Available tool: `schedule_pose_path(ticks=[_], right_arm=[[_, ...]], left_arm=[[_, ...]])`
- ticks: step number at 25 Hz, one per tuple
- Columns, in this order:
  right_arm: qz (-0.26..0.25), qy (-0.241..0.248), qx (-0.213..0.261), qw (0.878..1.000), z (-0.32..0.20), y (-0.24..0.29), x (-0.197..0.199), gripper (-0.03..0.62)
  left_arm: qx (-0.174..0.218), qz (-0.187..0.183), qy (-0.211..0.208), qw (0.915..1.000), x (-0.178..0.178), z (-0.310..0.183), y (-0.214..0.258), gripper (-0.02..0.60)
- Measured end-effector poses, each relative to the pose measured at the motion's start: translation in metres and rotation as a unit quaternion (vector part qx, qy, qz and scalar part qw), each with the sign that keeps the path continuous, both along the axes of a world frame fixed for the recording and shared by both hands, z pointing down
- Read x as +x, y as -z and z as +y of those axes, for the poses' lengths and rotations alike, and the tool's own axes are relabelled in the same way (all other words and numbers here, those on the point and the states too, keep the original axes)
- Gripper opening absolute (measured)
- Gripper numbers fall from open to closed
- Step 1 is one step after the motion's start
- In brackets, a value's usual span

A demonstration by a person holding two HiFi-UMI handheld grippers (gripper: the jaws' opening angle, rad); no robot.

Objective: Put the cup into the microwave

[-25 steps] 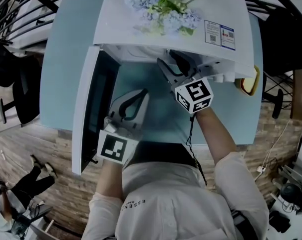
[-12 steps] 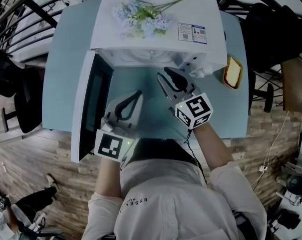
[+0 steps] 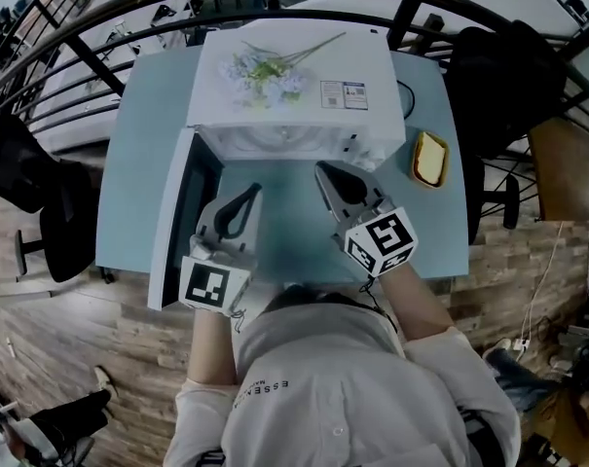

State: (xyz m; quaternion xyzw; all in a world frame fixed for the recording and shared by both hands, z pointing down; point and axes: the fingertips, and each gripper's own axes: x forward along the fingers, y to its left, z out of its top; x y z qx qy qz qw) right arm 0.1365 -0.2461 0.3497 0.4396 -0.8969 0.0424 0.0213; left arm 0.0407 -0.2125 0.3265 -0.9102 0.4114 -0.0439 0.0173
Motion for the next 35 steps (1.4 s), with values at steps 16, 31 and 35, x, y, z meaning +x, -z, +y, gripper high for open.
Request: schedule_pose_path(ticks=[16, 31, 35], right_arm=[[0.003, -0.020, 0.083, 0.996, 0.017, 0.065, 0.004, 0.015], [-0.017, -0.031, 0.053, 0.998, 0.010, 0.054, 0.003, 0.015], [-0.012, -0.049, 0.054, 0.997, 0.009, 0.053, 0.005, 0.015]], left_arm=[[0.055, -0.004, -0.009, 0.9984, -0.010, -0.011, 0.036, 0.002], [0.047, -0.008, -0.019, 0.9987, -0.012, -0.017, 0.033, 0.002], [0.043, 0.000, -0.024, 0.9988, -0.012, -0.016, 0.035, 0.002]])
